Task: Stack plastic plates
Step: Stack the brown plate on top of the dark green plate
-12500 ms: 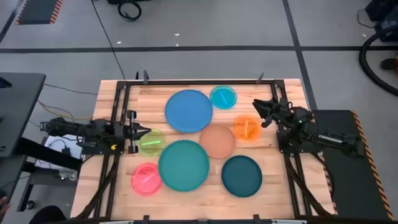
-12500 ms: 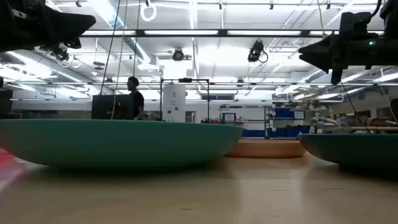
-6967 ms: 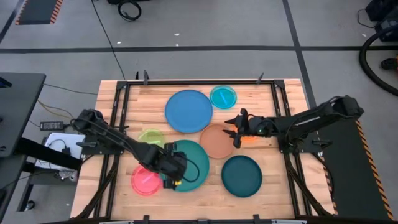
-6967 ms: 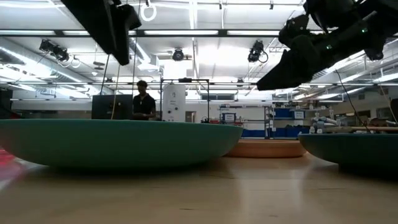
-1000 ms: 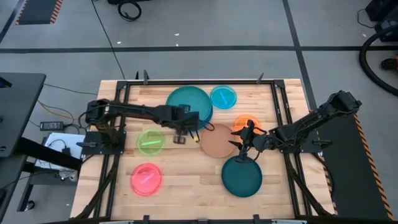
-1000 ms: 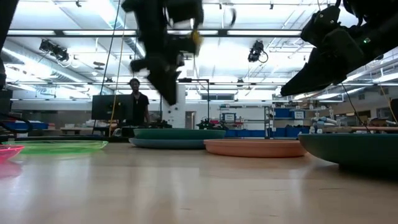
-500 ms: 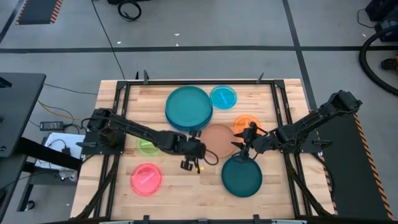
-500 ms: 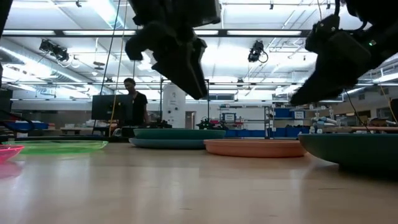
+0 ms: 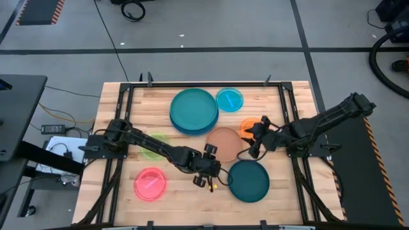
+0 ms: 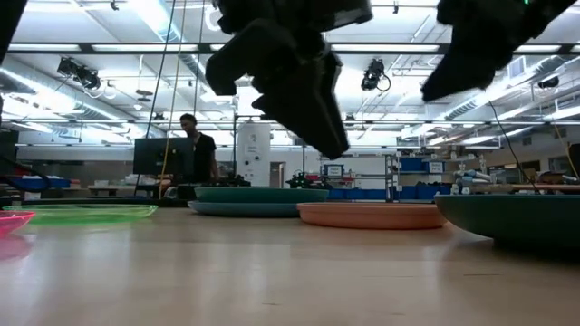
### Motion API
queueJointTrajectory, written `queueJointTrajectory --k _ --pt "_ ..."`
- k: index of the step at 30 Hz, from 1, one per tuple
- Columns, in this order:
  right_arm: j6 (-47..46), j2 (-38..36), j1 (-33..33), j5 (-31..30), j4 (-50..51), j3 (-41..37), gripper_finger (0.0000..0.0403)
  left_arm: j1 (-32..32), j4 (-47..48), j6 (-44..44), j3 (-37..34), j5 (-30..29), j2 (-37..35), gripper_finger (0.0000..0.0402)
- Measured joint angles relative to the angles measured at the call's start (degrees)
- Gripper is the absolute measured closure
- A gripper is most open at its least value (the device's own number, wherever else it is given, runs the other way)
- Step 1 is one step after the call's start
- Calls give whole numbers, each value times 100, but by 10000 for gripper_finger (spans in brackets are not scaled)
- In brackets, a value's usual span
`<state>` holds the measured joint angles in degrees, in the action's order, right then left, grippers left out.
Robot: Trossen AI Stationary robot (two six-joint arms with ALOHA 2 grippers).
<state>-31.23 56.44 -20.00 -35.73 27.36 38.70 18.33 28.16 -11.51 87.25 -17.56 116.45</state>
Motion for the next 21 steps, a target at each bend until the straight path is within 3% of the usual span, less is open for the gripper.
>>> queueJointTrajectory --k 6,12,17,21 --pt "358 -911 356 -144 -89 -242 219 22 -309 -691 85 82 155 249" --pt "515 -1557 713 17 -405 -569 233 -59 -1350 -1903 91 118 194 249" --pt "394 -1741 744 83 -418 -636 241 -220 -1879 -2086 91 659 194 249" --pt "375 -1826 733 83 -484 -636 243 -247 -1851 -1886 91 728 194 249"
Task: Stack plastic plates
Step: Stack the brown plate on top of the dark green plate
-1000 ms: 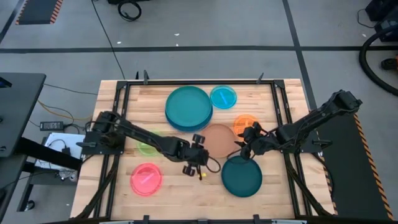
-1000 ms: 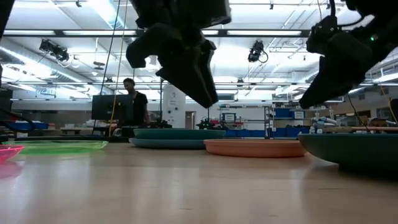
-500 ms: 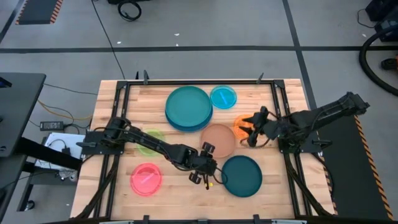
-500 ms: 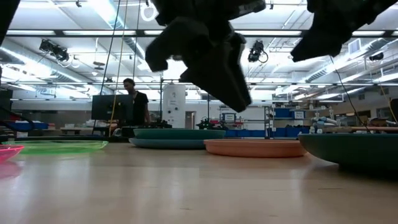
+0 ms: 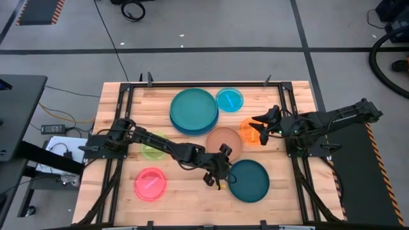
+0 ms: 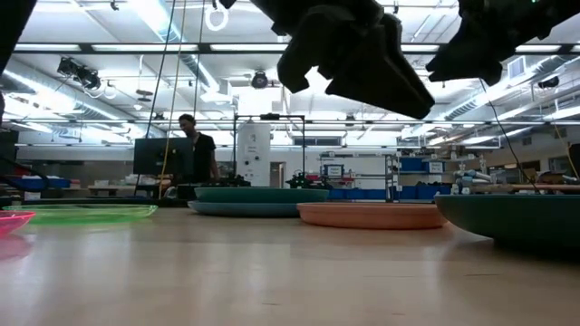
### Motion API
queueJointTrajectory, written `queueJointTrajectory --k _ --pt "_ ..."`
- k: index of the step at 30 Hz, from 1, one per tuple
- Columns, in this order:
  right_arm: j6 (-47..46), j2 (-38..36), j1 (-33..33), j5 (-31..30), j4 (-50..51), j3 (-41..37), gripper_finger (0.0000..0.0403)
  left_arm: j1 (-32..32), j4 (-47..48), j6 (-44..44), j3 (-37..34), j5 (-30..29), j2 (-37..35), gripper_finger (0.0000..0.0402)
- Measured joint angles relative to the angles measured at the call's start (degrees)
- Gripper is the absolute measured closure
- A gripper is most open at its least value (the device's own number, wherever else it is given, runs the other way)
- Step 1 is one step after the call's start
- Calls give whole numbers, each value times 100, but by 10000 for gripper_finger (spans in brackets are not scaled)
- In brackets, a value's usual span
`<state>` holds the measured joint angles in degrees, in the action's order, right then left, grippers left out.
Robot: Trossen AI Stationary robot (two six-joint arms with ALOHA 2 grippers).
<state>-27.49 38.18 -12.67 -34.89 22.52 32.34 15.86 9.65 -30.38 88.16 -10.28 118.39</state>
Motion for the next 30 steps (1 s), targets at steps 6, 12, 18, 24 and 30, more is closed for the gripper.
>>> queueJointTrajectory --k 6,12,18,24,30 --pt "-191 150 0 -2 1 0 243 51 857 400 233 12 7 249" --pt "-366 302 0 -9 -242 0 243 31 1541 858 561 11 -2 249" --pt "-588 362 0 -233 -248 0 243 66 1783 85 566 2 96 249" --pt "-424 373 0 -234 -249 0 243 124 2224 -900 577 9 81 249" --pt "-333 387 0 -135 -189 0 243 90 2136 -1278 577 2 109 249"
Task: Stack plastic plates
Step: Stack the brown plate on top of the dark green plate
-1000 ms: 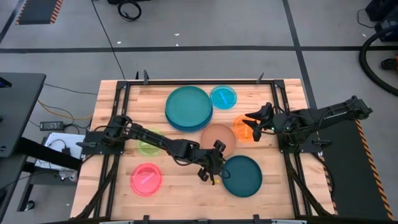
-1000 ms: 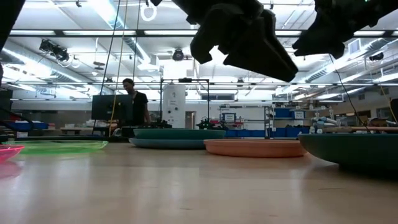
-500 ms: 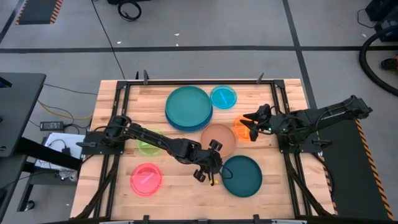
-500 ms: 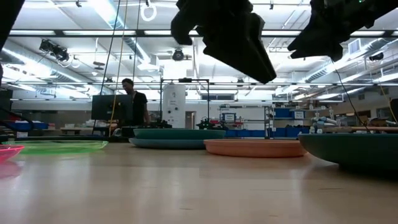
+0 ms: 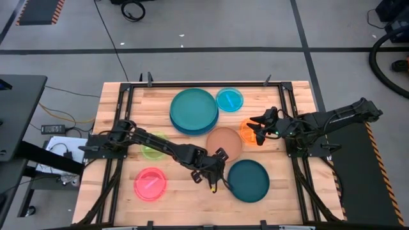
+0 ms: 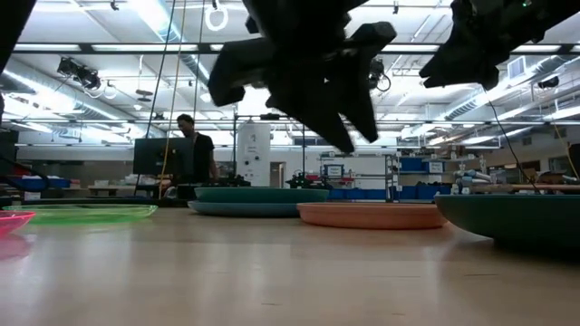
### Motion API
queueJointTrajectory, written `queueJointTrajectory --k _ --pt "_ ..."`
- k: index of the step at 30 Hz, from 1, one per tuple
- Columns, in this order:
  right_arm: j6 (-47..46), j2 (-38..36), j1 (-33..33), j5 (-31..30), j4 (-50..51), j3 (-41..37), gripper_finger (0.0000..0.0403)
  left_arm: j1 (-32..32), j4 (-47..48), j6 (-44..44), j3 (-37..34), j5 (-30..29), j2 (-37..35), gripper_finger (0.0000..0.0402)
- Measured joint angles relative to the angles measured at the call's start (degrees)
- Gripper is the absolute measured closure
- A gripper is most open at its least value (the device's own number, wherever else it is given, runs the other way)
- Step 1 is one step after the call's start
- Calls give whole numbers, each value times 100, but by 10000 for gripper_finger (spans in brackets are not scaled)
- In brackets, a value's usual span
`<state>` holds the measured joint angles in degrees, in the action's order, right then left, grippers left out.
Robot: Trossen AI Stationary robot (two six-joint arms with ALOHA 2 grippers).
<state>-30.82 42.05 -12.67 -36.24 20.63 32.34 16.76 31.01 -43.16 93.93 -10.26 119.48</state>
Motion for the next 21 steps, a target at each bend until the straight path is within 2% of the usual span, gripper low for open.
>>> queueJointTrajectory --k 4,10,15,18,21 --pt "101 -1 0 -8 -51 0 243 -32 -440 -90 -2 127 21 249" --pt "-46 -102 0 12 -38 0 243 -47 -919 -335 -7 1255 61 249" --pt "-56 -432 0 -23 -37 0 243 -61 -941 -430 -14 1768 62 249" --pt "-48 -514 0 -25 -35 0 243 -112 -1244 -733 -258 2310 55 249" --pt "83 -465 0 -127 -43 0 243 -139 -1896 -964 -559 2413 64 249"
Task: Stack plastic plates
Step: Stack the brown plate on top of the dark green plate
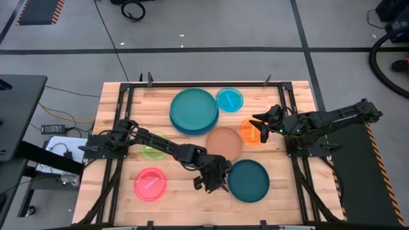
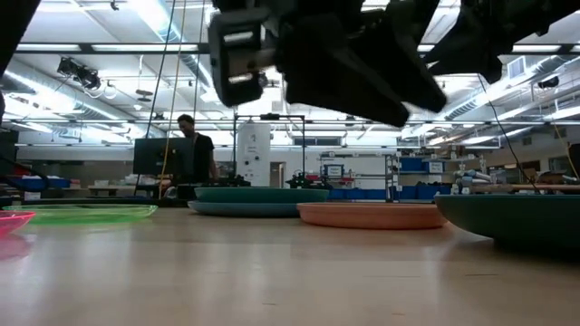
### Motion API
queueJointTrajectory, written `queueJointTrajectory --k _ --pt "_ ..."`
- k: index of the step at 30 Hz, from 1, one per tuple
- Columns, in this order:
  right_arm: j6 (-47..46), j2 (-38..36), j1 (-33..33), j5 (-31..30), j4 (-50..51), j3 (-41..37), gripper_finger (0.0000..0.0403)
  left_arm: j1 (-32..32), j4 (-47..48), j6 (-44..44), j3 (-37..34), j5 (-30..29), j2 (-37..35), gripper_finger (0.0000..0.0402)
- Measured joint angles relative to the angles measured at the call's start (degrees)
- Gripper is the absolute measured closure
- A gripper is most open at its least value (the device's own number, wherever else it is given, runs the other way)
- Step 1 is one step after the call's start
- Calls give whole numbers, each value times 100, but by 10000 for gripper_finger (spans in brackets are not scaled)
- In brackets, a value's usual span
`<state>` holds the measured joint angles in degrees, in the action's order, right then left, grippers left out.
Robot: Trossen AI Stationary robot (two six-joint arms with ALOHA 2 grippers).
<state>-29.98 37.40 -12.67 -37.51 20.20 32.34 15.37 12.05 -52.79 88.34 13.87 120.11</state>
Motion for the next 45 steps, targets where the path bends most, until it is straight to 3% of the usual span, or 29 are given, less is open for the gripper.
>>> queueJointTrajectory --k 6,11,22,45 --pt "181 133 4 -340 -126 0 243 -17 -1148 -385 -407 15 0 249" --pt "319 138 4 -450 -257 0 243 -9 -1343 -154 -324 -174 135 255" --pt "468 116 10 -517 -224 2 243 114 63 -79 895 -476 861 260" --pt "409 137 7 -460 -196 7 243 34 184 -914 898 -494 1251 260"
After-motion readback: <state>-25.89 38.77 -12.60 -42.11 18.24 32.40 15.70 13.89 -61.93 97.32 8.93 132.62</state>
